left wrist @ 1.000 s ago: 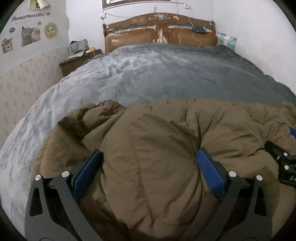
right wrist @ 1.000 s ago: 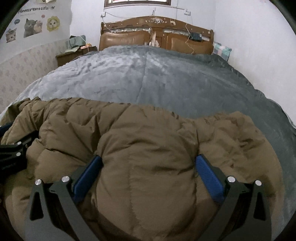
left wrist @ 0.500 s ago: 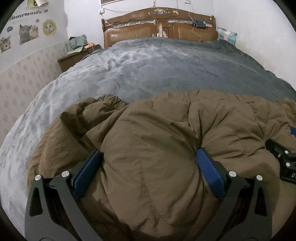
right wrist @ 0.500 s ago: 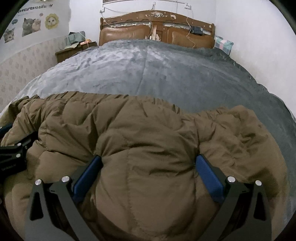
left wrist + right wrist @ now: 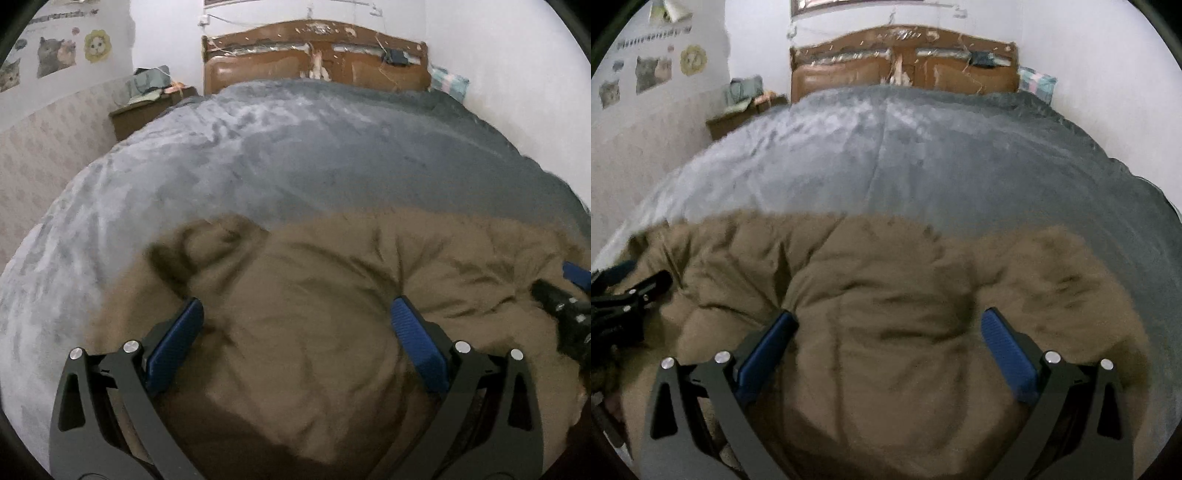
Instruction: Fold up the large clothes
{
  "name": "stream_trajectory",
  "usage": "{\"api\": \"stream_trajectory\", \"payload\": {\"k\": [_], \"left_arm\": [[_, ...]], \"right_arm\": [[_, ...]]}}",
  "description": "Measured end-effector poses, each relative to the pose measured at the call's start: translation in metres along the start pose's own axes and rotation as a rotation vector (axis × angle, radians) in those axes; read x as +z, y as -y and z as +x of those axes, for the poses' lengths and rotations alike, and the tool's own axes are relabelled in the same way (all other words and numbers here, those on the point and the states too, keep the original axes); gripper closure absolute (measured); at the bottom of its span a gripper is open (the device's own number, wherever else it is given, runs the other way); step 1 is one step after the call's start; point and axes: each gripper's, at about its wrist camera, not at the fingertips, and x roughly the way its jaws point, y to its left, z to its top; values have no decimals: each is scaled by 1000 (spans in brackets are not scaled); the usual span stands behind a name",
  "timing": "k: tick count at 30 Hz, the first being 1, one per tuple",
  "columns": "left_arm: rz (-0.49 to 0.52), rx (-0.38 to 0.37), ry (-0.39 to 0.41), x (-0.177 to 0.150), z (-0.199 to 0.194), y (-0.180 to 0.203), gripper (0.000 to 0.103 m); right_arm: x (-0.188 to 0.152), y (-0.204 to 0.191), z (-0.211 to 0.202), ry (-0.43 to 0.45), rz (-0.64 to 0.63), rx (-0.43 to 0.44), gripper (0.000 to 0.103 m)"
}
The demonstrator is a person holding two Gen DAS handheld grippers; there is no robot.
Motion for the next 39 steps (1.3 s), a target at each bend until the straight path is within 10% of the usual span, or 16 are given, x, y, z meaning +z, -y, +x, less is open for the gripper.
{"api": "stream_trajectory", "payload": {"k": [7,12,21,24,28,39], "left_arm": [[-93,22,49,17,-50,-81,3],[-144,-20,-68,-23,-61,-120,3],[-294,-184,-314,-93,-11,-114,3],[-303,-180,-314,-98,-6,-110,3],[-277,-251,-298,-90,-20,-98,76],[-323,-273,-71,-88,-139,-104,92]], "right_arm": [[3,81,-61,18,134,11,2],[-38,139,-78,-65,207,-48,2],[-103,138,-41,-320,384,238,2],[-110,135,-34,-334,442,294,27],[-108,121,-45,-297,401,289,63],[-89,100,-146,-119,308,261,78]]}}
